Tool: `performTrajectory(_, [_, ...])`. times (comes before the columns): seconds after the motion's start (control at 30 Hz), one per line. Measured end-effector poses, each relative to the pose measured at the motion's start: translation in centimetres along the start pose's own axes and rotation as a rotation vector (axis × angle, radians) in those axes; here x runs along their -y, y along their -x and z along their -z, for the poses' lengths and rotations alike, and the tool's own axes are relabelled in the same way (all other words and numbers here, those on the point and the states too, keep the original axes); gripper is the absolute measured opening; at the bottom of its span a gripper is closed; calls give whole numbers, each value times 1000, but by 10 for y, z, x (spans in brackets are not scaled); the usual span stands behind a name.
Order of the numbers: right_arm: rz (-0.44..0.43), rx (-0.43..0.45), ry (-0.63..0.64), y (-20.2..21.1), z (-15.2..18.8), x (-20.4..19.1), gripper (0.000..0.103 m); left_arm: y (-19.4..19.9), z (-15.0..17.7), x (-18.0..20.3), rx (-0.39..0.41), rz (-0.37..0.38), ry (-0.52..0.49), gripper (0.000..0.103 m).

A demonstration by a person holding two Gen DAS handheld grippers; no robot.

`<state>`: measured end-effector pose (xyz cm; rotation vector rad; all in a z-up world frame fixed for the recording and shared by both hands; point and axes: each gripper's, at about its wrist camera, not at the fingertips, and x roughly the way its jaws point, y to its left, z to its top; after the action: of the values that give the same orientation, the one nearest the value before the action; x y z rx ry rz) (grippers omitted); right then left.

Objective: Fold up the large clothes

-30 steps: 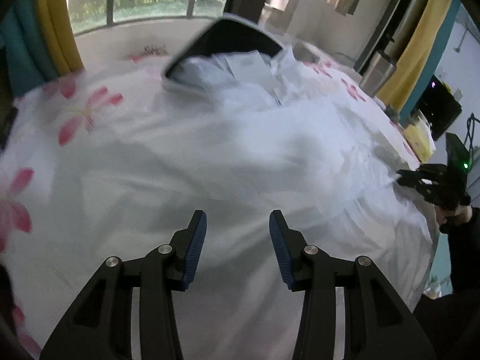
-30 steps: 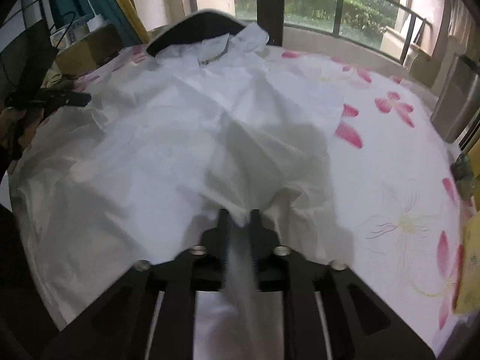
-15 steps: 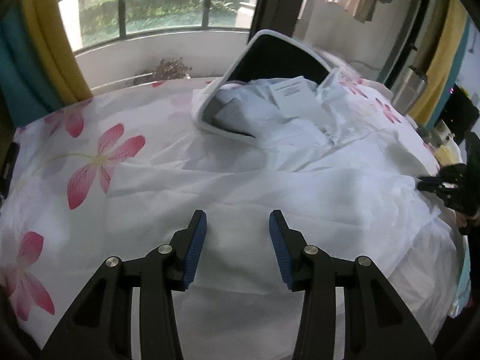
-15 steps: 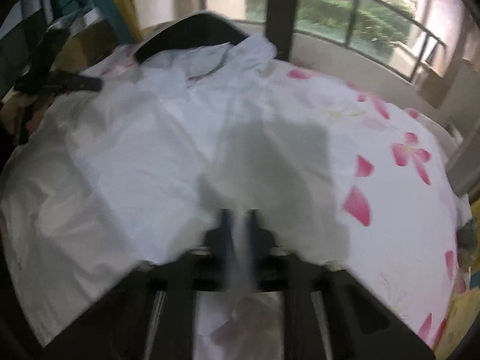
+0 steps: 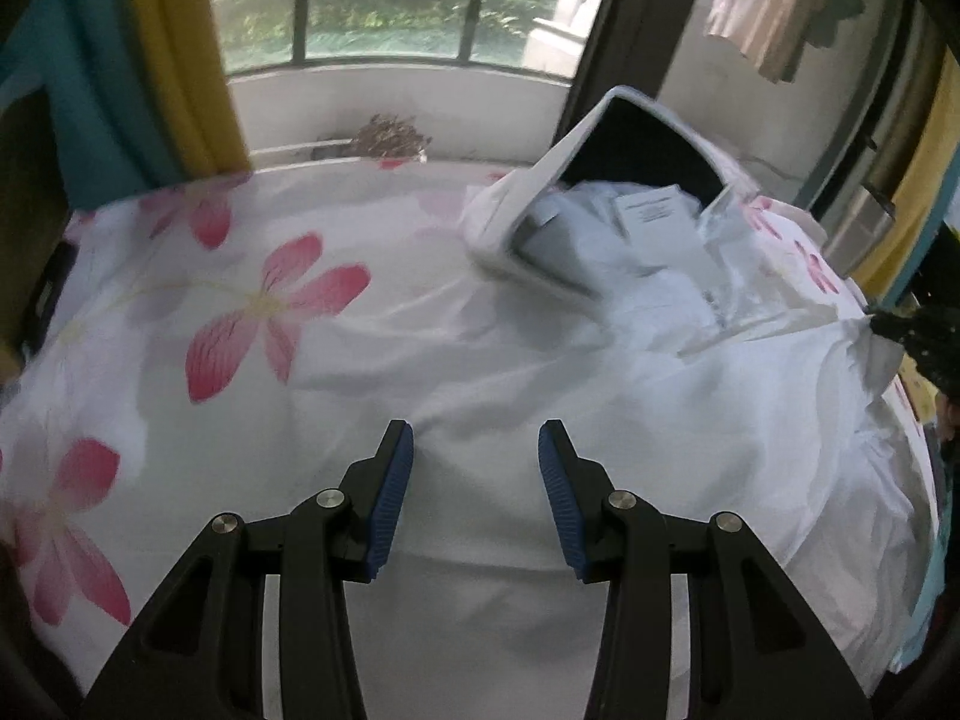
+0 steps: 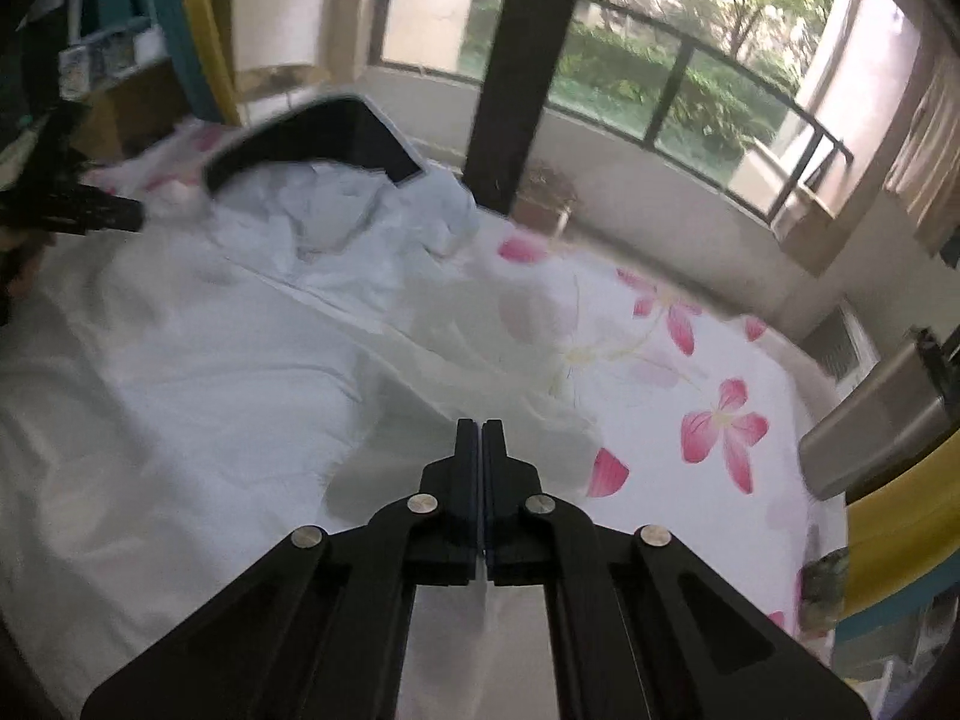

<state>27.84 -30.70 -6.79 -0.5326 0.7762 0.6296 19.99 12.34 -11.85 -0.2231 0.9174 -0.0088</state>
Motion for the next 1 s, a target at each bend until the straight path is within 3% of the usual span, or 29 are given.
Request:
performTrajectory(0.13, [47,-59,6,-26,9,-4,2,3,6,-10,-8,-22,24,46])
performTrajectory(0.3, [71,-37,-32,-16,13,-3,3,18,8,-25,2,-70,62,46])
performTrajectory(0.4, [77,-11,-54,-6,15,-6,16,23,13,-27,-5,-81,52,46])
performTrajectory(0.47, [79,-26,-51,-7,18,-8,37,21,17,-30,-18,-91,55,46])
performTrajectory(0.6, [81,-26,-58,-3,14,-7,39,28,9,-30,10,-70,62,46])
performTrajectory(0.87, [47,1,-52,-16,-37,8,42,18,-49,11,68,49,-37,46])
performTrajectory(1.0, [-38,13,-65,-47,-79,10,43,-11,-73,28,56,51,-84,46])
